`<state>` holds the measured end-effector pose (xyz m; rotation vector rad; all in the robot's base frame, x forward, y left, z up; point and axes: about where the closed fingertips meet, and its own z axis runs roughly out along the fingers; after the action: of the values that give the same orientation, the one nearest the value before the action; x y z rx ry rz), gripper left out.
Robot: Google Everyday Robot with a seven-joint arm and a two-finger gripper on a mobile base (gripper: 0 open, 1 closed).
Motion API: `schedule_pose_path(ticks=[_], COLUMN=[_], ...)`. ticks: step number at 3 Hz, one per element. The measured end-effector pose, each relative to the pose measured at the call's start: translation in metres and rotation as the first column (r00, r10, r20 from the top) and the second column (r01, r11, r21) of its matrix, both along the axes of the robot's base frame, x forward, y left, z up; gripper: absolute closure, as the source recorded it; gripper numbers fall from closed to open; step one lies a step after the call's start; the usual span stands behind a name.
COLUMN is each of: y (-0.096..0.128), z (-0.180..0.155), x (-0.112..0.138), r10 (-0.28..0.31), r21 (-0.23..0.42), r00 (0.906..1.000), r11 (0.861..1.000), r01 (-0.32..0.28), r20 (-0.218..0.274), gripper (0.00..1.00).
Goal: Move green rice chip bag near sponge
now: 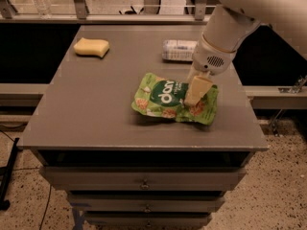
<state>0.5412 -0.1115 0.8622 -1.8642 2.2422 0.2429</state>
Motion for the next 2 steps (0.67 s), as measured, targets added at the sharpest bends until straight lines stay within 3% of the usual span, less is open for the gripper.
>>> schedule_pose_path(ticks=[1, 2], y=[-0.004, -0.008], z=[0.001, 0.019], x=[0.003, 0.008], r10=[-0.013, -0.025], r21=[-0.001, -0.005], r00=[0.9999, 0.9995], r11=[1.000, 1.000], r01=[0.013, 0.026], r20=[-0.002, 0.019], gripper=[0.88, 1.00])
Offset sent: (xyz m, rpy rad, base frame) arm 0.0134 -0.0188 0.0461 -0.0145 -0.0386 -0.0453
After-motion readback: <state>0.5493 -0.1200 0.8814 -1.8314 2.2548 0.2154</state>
